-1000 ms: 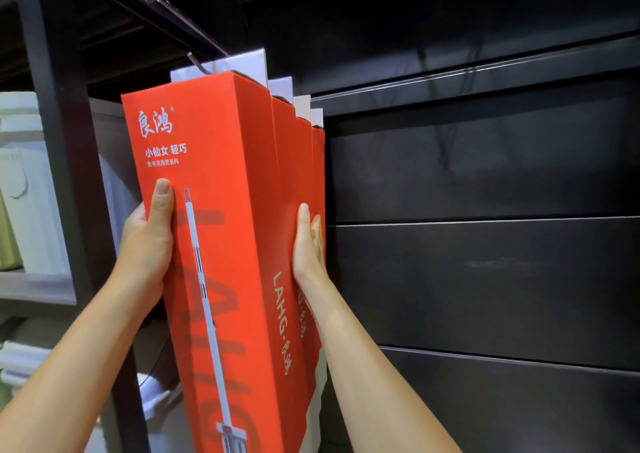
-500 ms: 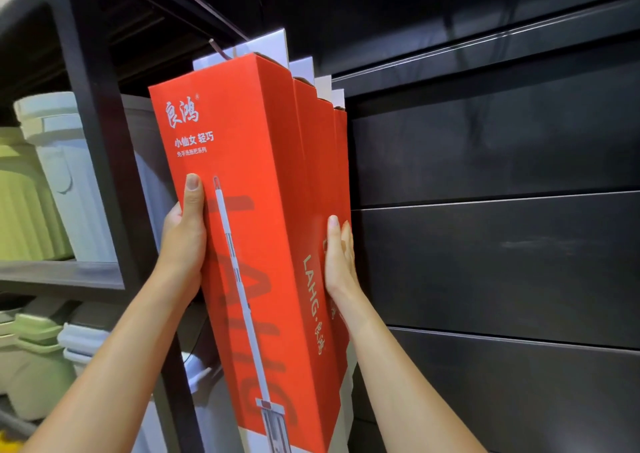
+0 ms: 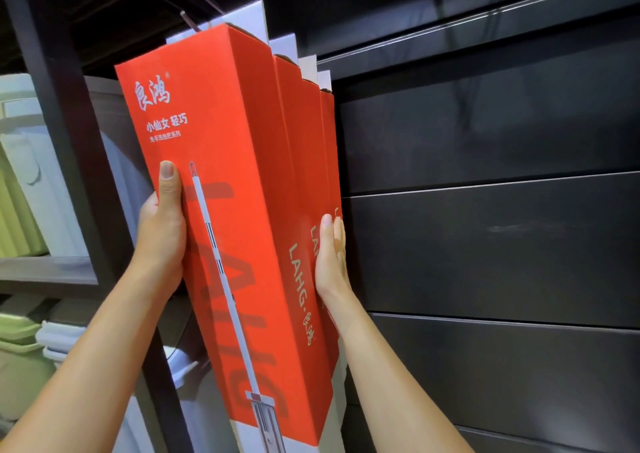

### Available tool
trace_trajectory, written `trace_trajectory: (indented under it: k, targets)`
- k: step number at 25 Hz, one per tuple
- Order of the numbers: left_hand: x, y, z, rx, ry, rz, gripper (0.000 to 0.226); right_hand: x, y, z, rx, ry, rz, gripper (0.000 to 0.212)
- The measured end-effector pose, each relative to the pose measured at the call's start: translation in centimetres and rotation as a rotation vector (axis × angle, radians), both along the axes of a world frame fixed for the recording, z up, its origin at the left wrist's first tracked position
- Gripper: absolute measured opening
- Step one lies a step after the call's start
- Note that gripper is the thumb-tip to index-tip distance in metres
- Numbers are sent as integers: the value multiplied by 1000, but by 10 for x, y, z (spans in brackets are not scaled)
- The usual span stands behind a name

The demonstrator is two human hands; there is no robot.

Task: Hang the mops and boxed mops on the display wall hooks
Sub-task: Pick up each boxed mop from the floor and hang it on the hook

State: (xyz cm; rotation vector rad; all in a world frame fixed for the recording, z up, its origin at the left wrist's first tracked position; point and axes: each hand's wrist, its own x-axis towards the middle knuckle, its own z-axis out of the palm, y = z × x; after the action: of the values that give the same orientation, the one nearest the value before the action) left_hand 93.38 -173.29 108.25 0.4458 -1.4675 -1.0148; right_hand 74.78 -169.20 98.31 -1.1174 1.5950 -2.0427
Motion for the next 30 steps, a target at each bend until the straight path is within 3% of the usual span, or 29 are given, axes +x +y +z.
trace_trajectory:
  k: [3,7,19,21,25,30]
  targets:
    - [-1,2,0,-3,11,19,72,2,7,-8,0,-31,12,101]
    - [-3,1,-3,-4,28,26,72,16,19,-39,16,-29,15,113]
    - [-1,-18,-4,18,16,43,107,39,19,-52,76,31,29,106]
    - [1,-16,-2,0,16,46,101,40,20,-53,55,7,25,109]
    - [0,-4,-15,33,27,60,63,42,25,-64,4,-22,-15,99]
    - [1,-2,-57,185,-33,-81,73,45,31,-73,24,28,-11,101]
